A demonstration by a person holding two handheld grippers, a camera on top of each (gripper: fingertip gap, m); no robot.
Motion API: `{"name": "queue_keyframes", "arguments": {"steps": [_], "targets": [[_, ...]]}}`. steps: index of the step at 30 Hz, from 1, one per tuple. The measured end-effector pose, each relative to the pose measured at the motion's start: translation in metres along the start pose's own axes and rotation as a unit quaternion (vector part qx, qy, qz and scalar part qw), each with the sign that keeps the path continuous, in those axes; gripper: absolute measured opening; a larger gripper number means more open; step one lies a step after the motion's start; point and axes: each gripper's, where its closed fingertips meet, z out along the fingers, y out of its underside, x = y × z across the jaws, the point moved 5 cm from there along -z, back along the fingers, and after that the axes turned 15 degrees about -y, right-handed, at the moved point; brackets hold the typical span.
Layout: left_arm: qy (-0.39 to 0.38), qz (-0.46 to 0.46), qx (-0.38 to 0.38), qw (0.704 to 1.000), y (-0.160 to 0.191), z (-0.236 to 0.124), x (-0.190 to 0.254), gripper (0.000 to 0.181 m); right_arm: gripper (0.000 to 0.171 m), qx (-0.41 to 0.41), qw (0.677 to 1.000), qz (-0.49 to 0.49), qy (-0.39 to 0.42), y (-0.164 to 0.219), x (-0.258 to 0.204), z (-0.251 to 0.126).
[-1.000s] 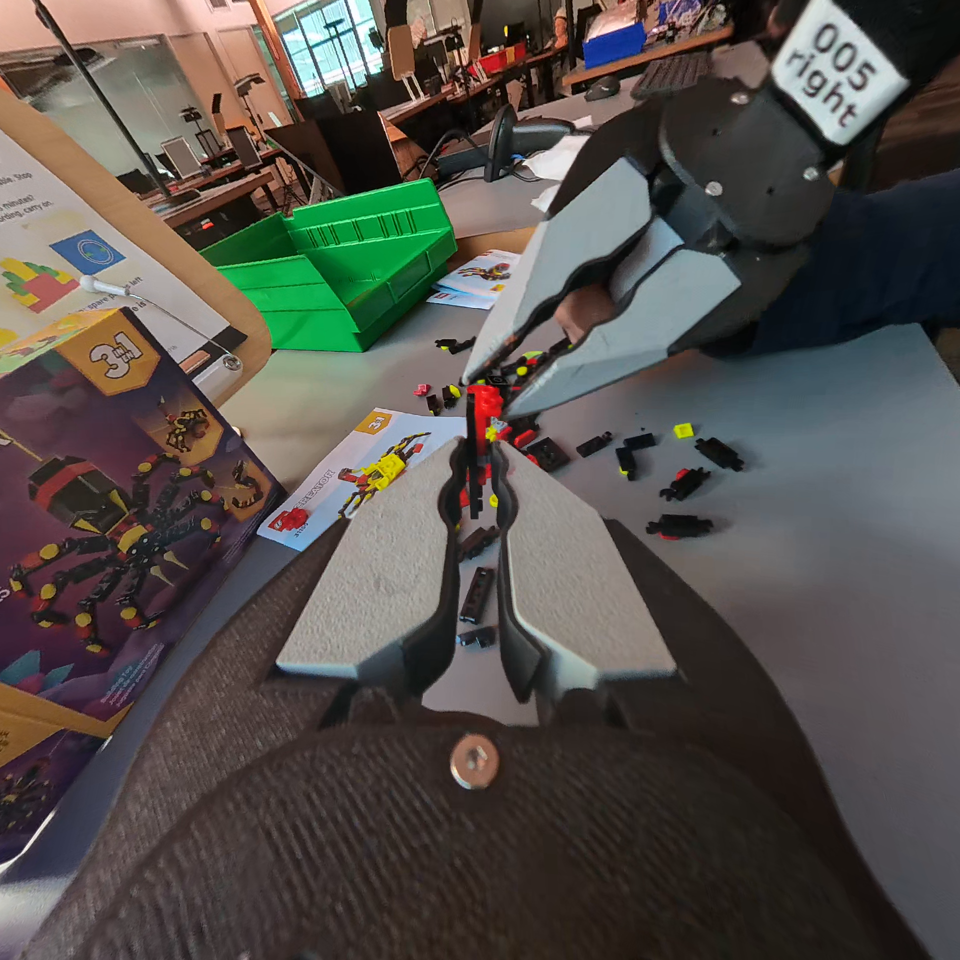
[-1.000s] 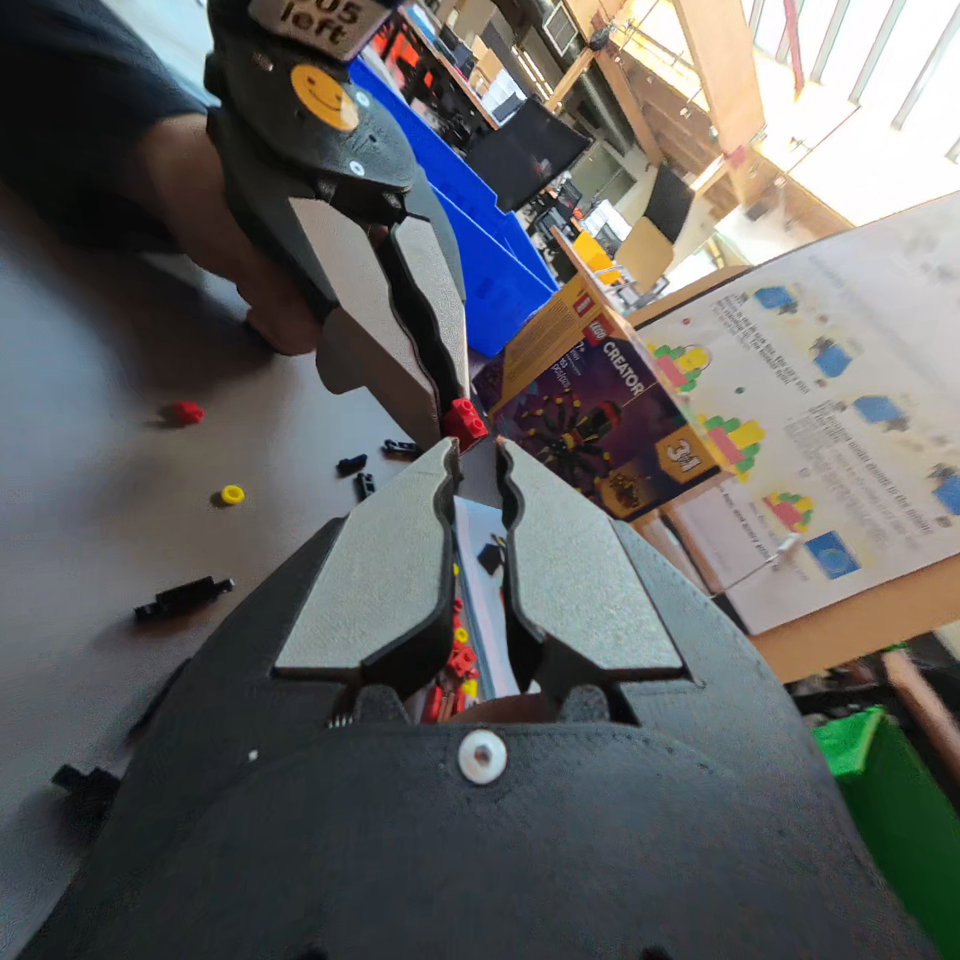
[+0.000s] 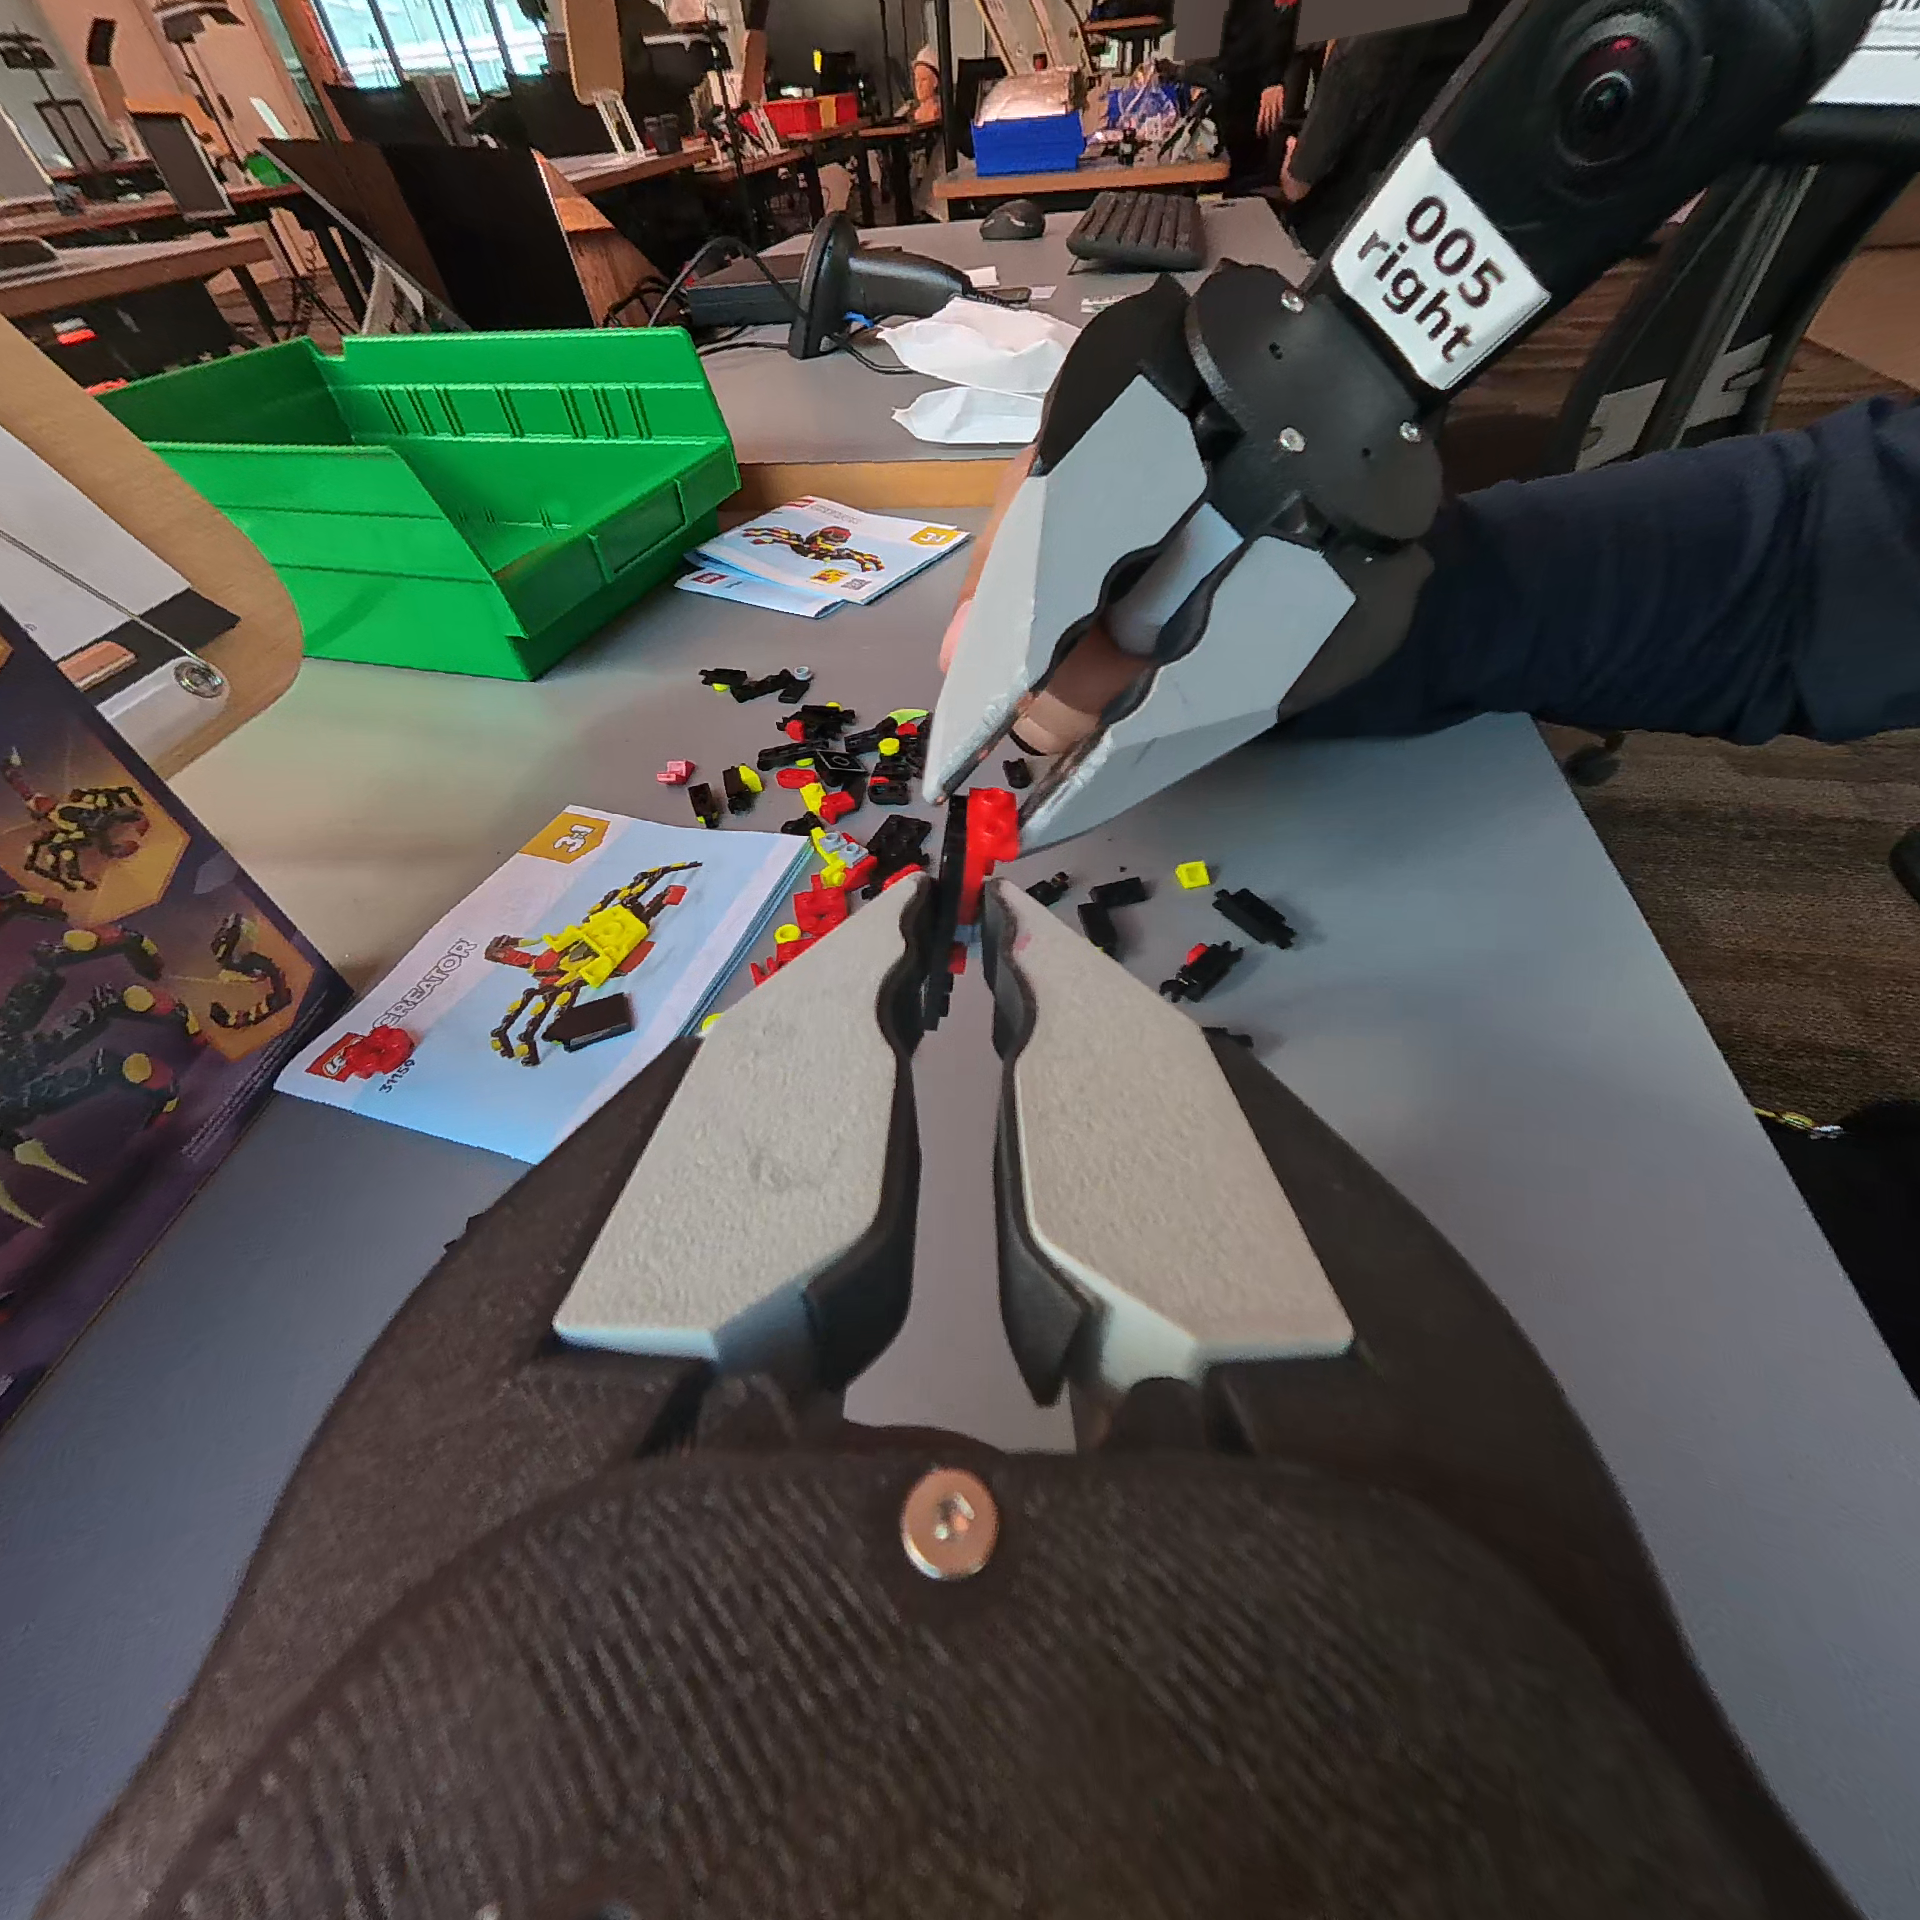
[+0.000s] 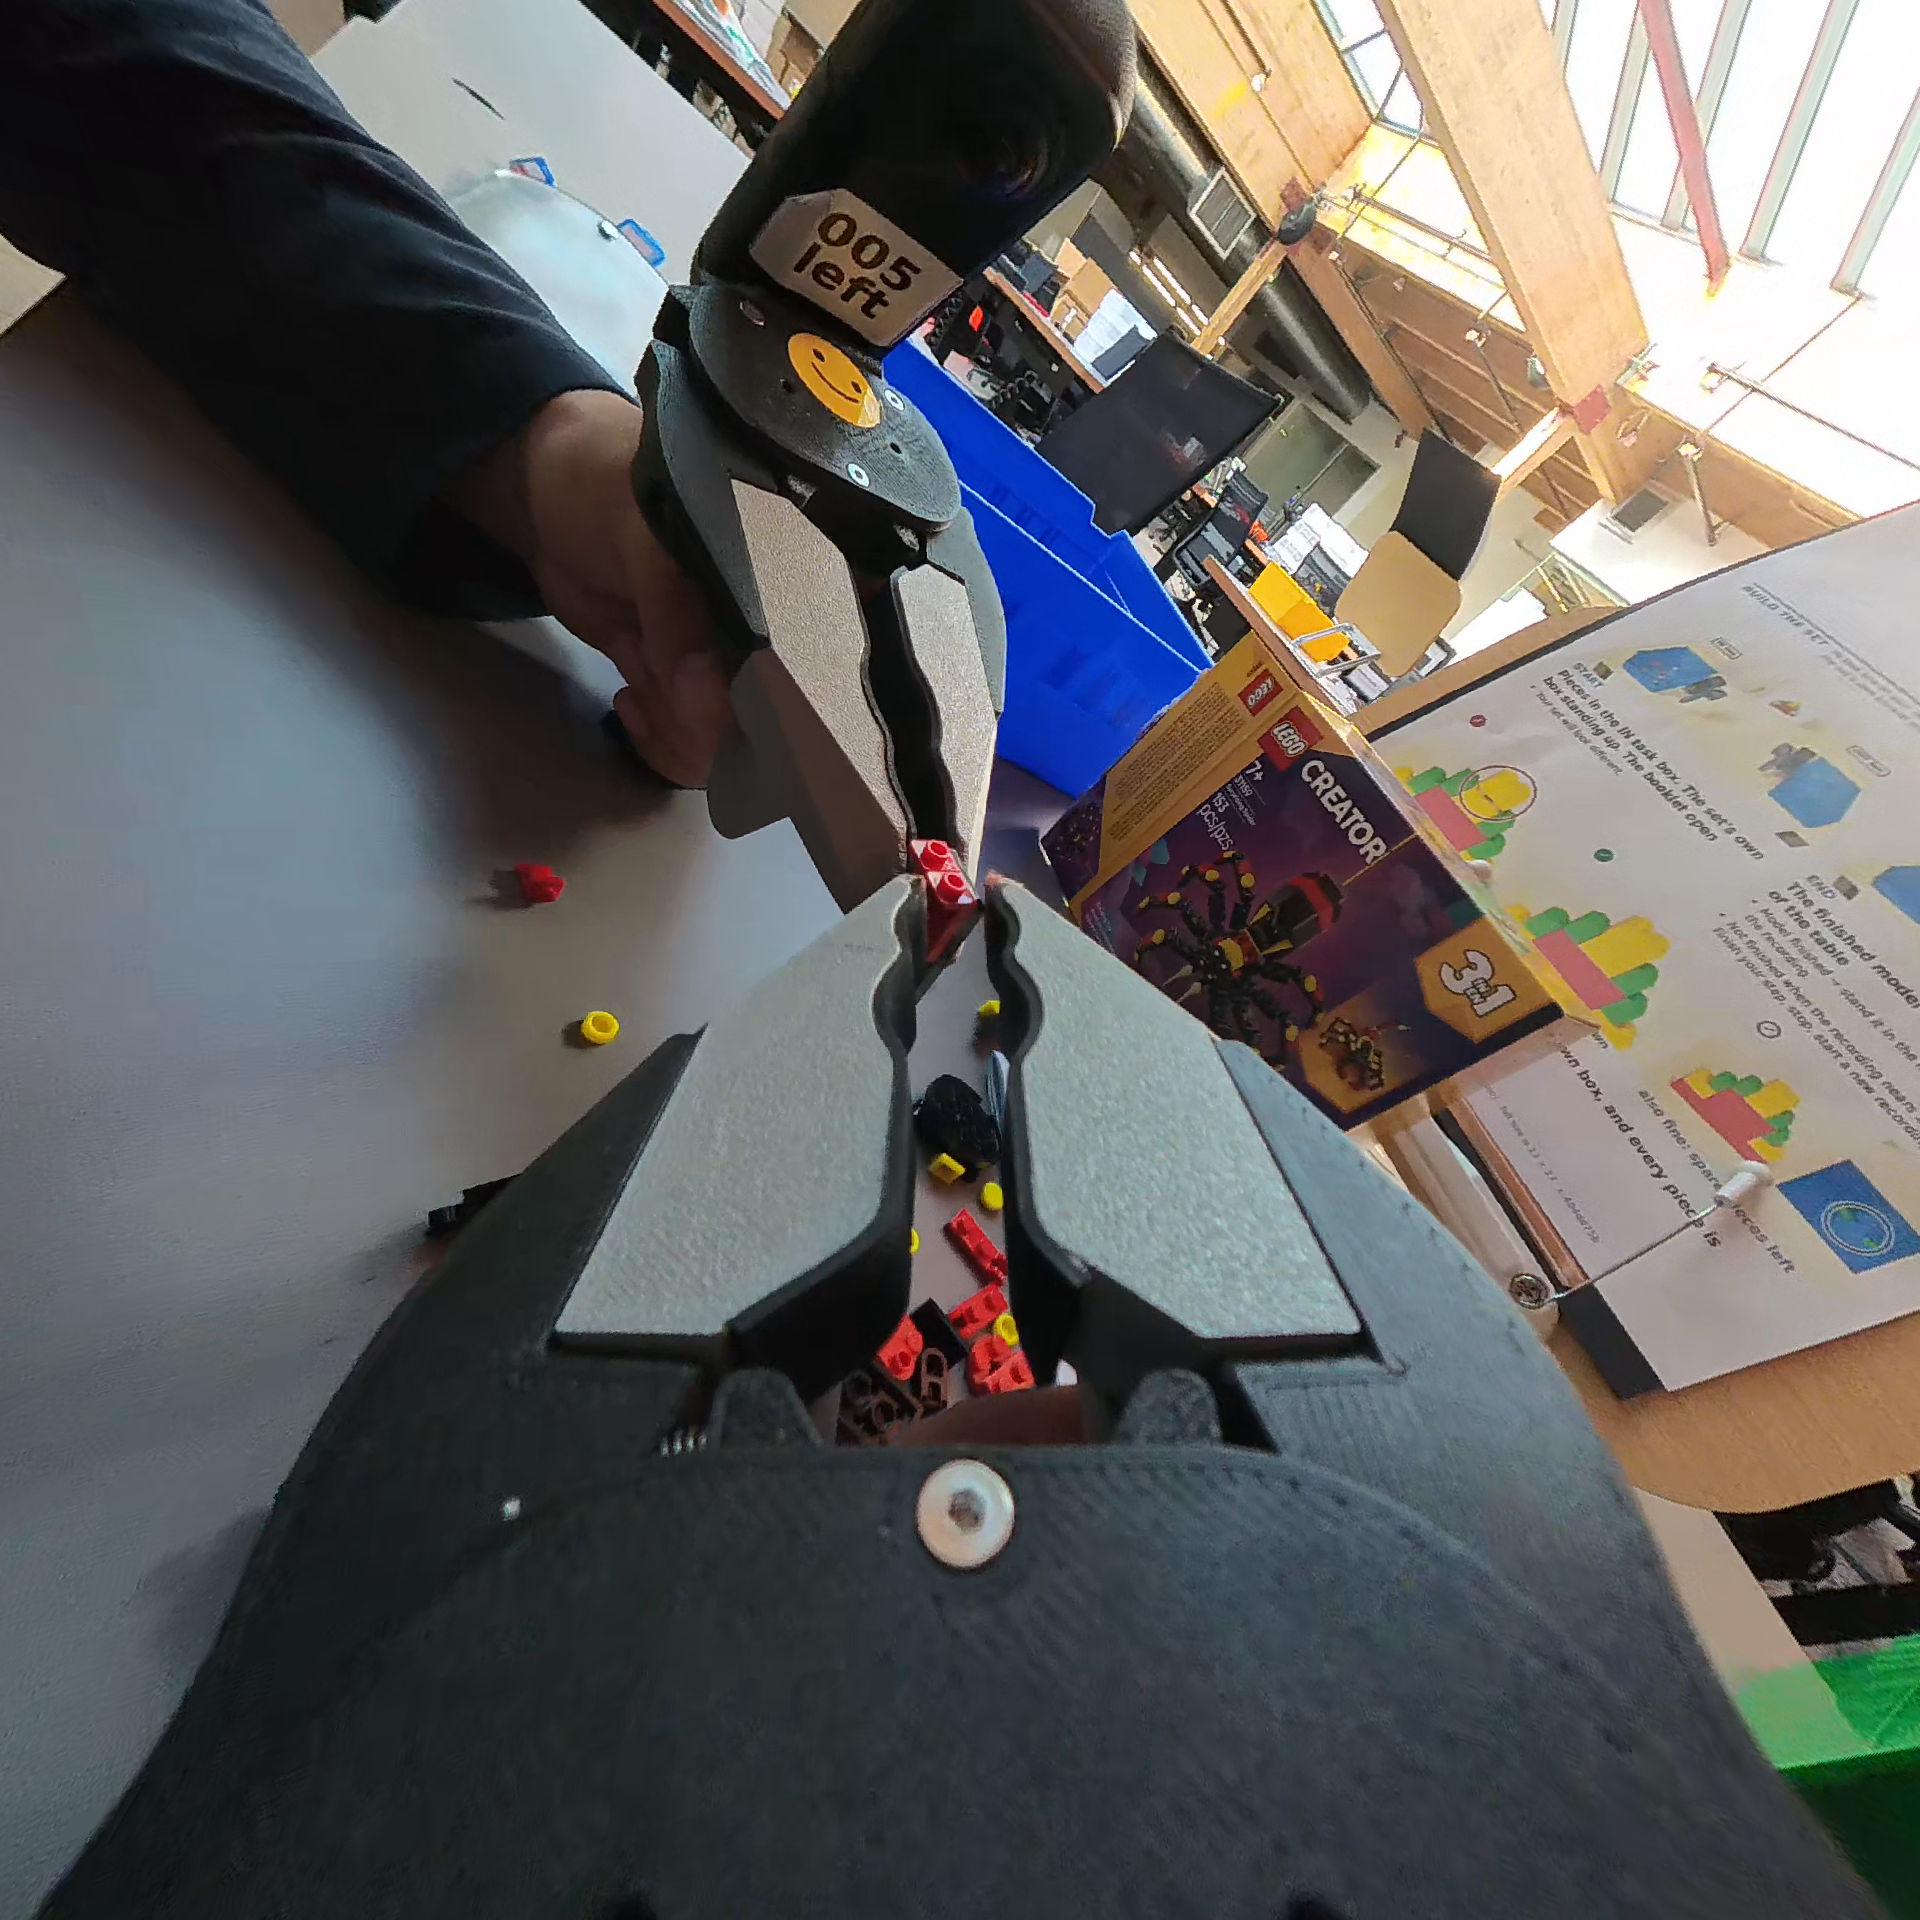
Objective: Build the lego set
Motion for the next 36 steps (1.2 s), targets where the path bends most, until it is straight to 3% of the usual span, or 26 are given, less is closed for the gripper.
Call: {"name": "queue_keyframes", "arguments": {"steps": [20,28,36], "targets": [[0.021,0.013,-0.020,1.000,0.003,0.002,0.008,0.005,0.007,-0.005,1.000,-0.011,-0.027,0.000,-0.008,0.001],[-0.002,-0.019,-0.013,1.000,0.001,0.002,-0.001,0.006,0.006,-0.008,1.000,0.005,0.003,0.000,-0.001,0.005],[-0.039,-0.121,-0.007,0.992,-0.004,0.006,-0.007,0.004,0.004,-0.027,0.999,-0.018,0.037,-0.001,0.007,0.000]]}}
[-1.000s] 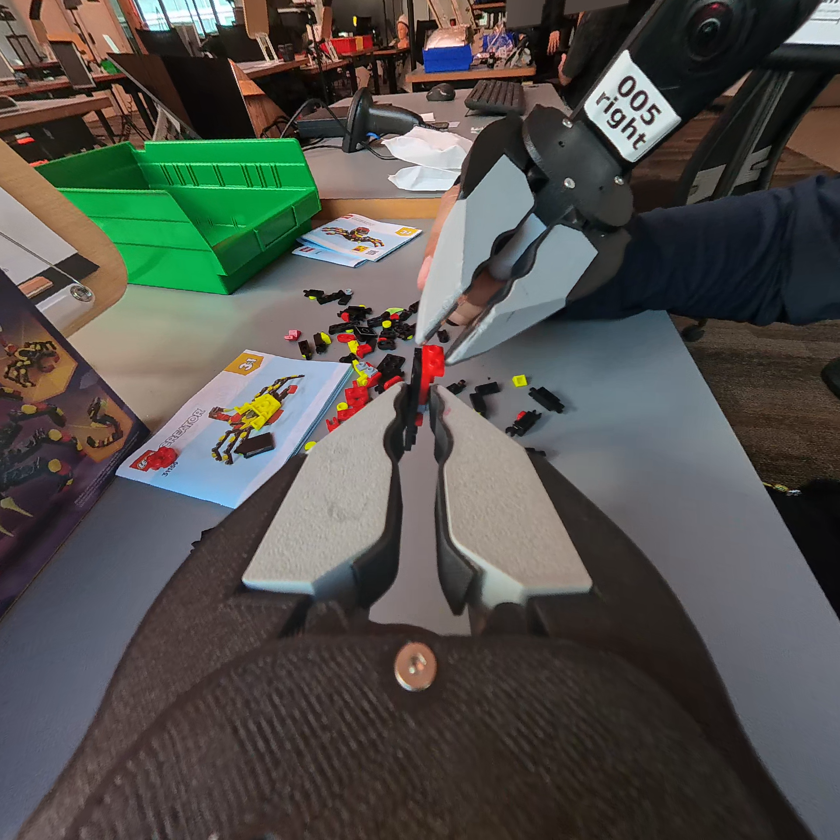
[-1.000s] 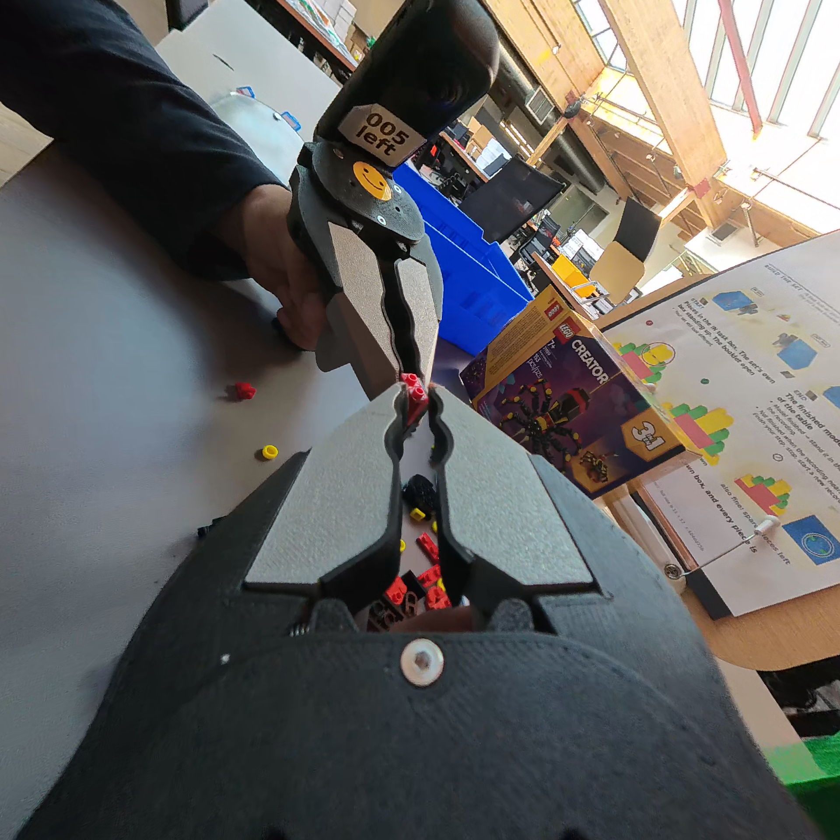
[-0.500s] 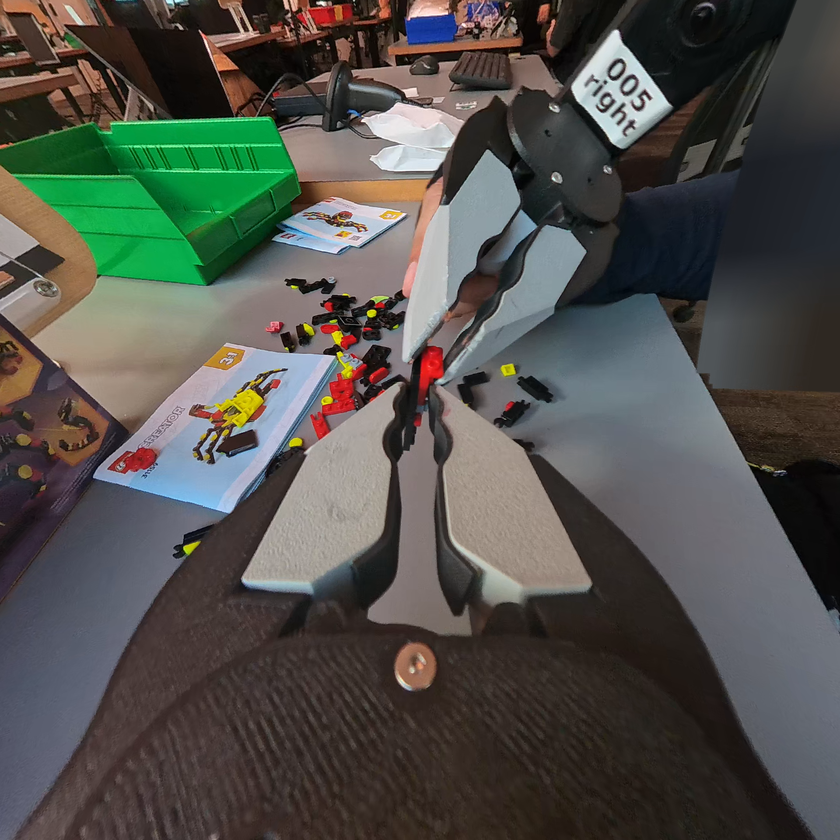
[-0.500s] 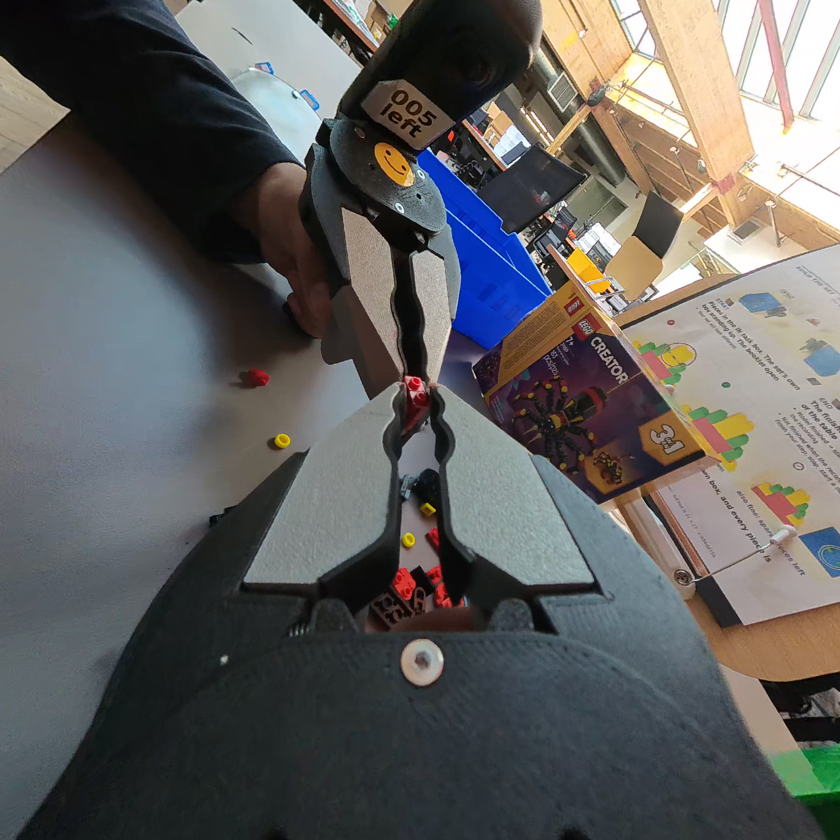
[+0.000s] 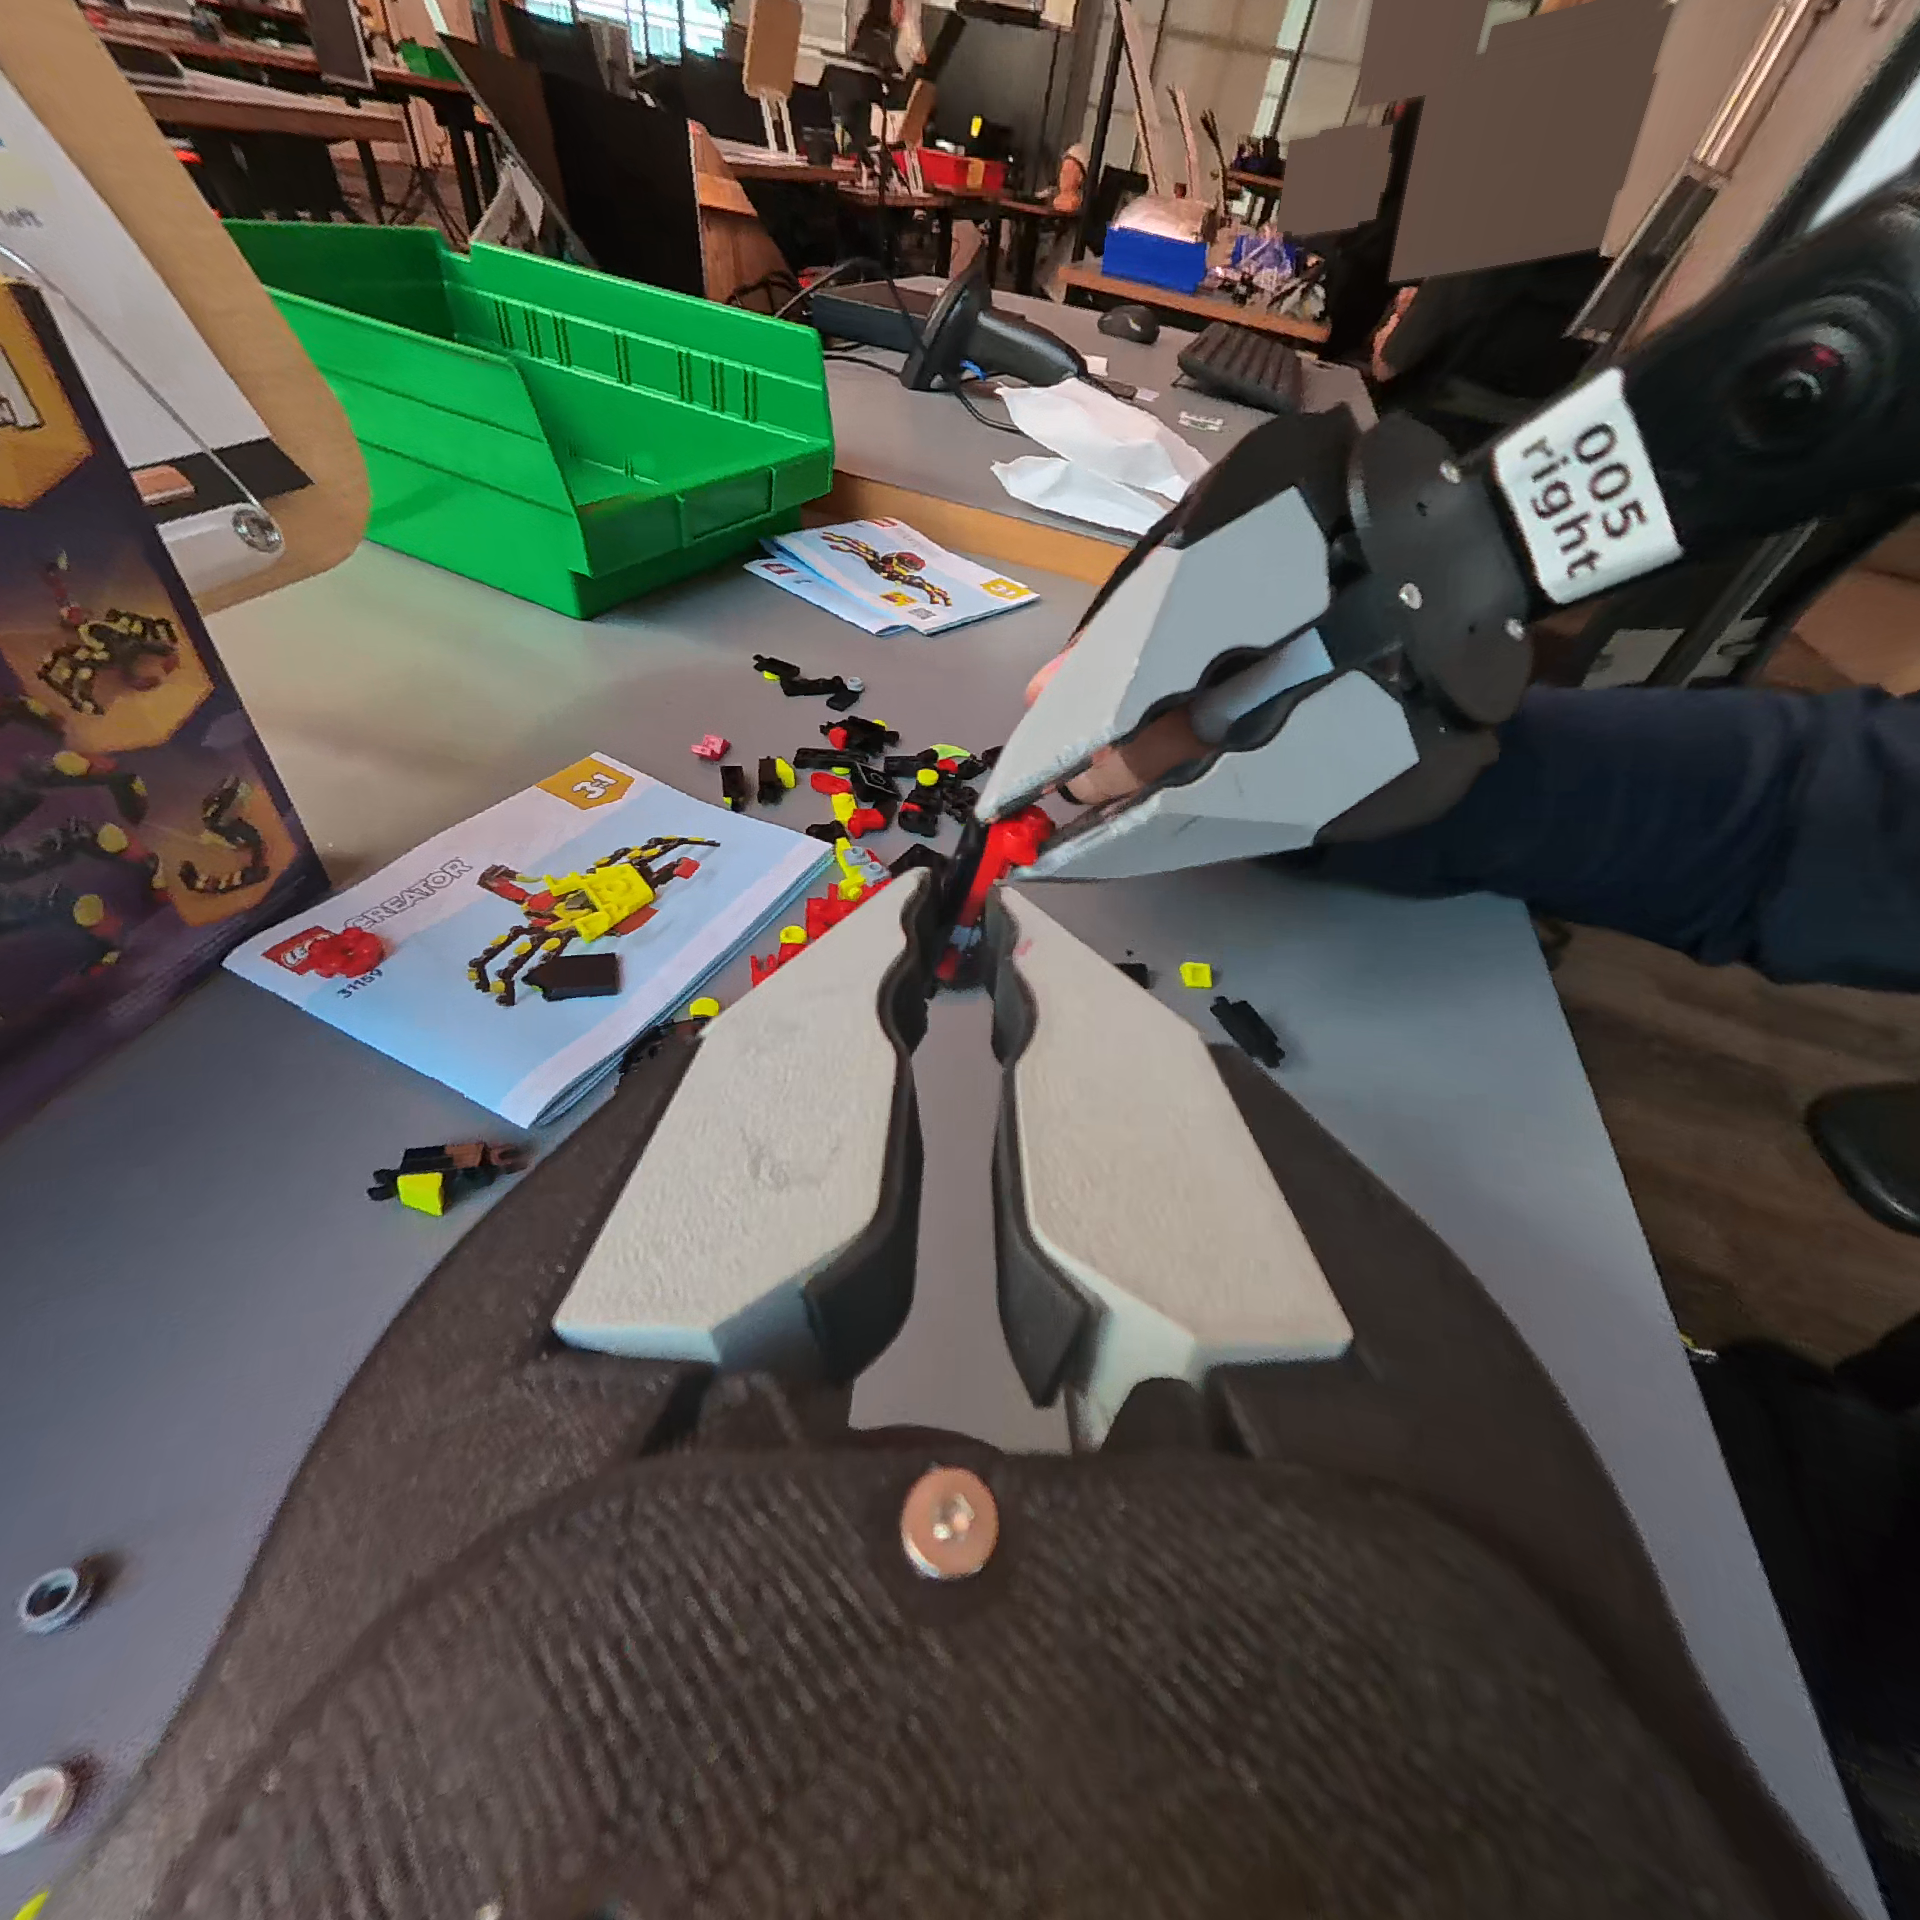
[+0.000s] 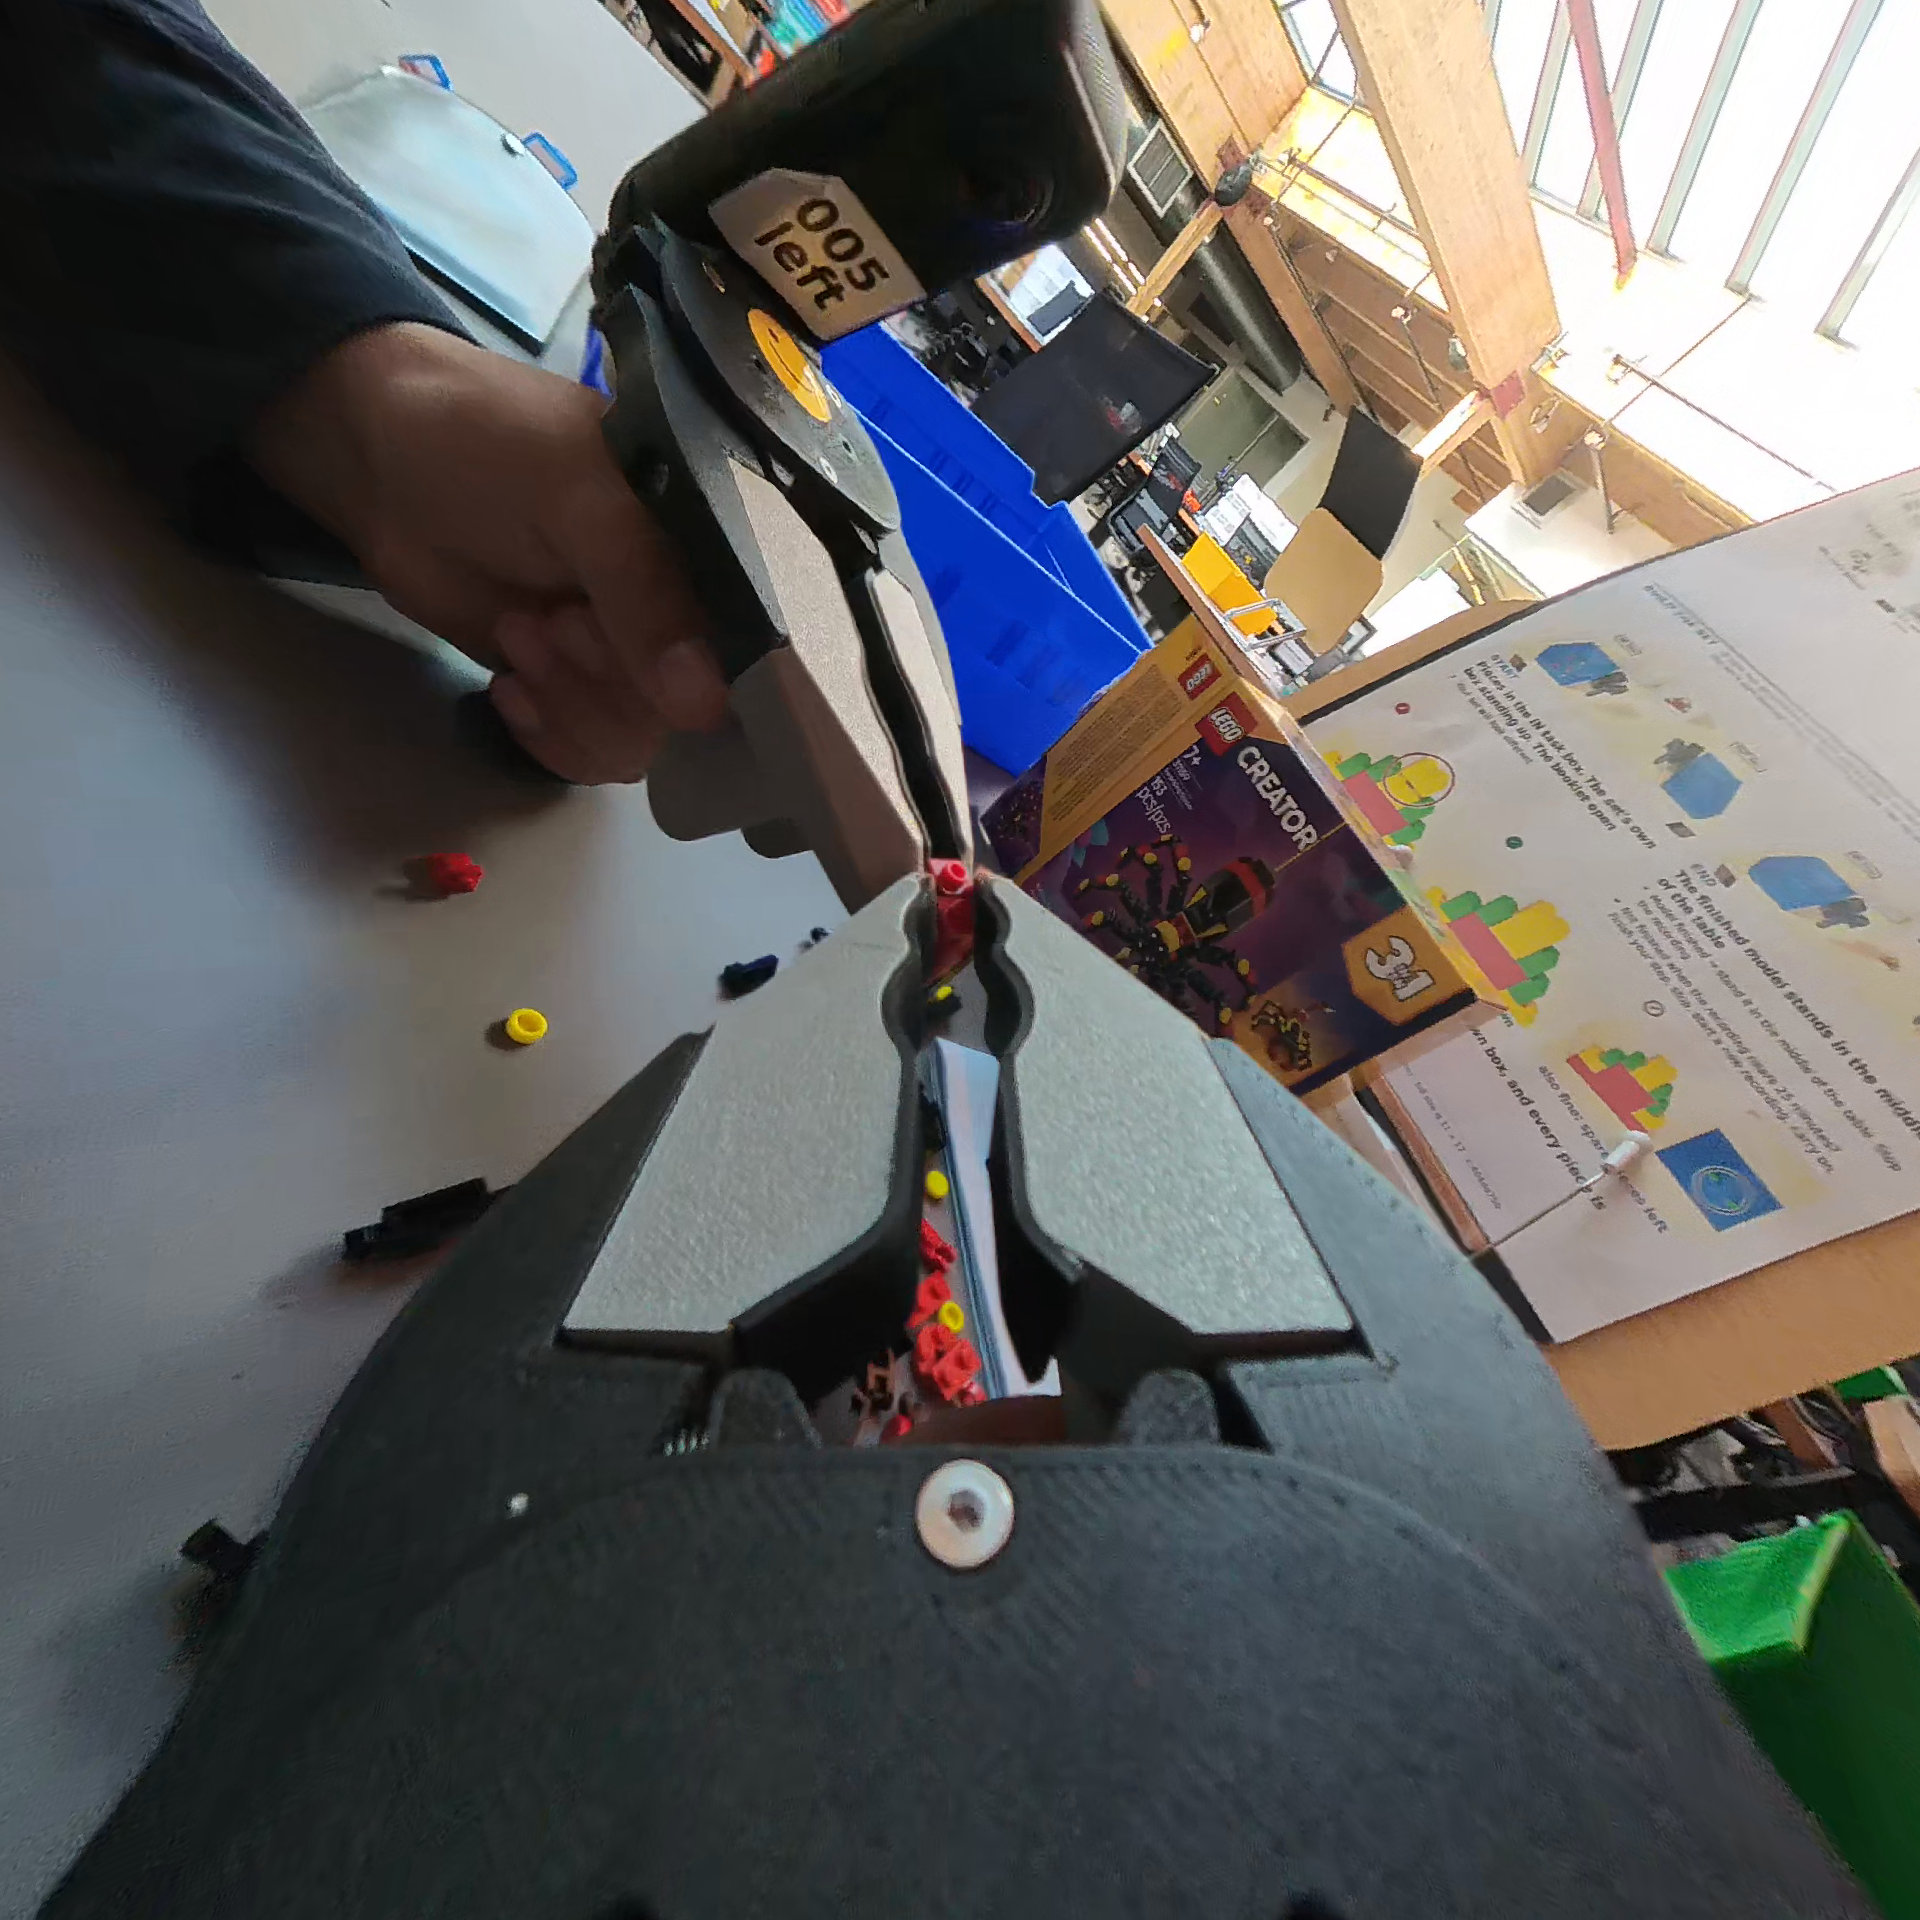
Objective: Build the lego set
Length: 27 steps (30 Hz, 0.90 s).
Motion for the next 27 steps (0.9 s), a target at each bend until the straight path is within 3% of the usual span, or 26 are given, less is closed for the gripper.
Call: {"name": "queue_keyframes", "arguments": {"steps": [9,12,14,18,23,27], "targets": [[0.008,-0.058,-0.005,0.998,0.000,-0.001,-0.001,0.004,0.002,-0.031,0.998,-0.056,0.026,-0.003,-0.003,0.000],[-0.057,-0.121,0.017,0.991,-0.005,-0.007,-0.042,0.004,0.000,0.004,0.998,-0.055,-0.017,-0.014,-0.016,0.001],[-0.051,-0.112,0.015,0.992,-0.005,-0.017,-0.059,0.004,0.000,-0.059,0.992,-0.094,0.053,-0.001,0.000,-0.003],[-0.032,-0.052,0.010,0.998,-0.010,-0.018,-0.043,0.004,0.000,-0.027,0.998,0.013,0.050,0.016,0.019,-0.017],[-0.023,0.013,-0.033,0.999,0.006,-0.005,-0.025,0.005,0.003,-0.097,0.992,0.080,0.010,0.043,0.015,-0.005],[-0.017,0.006,-0.042,0.999,0.007,-0.004,-0.025,0.005,0.014,-0.119,0.982,0.133,-0.055,0.052,0.002,0.004]]}}
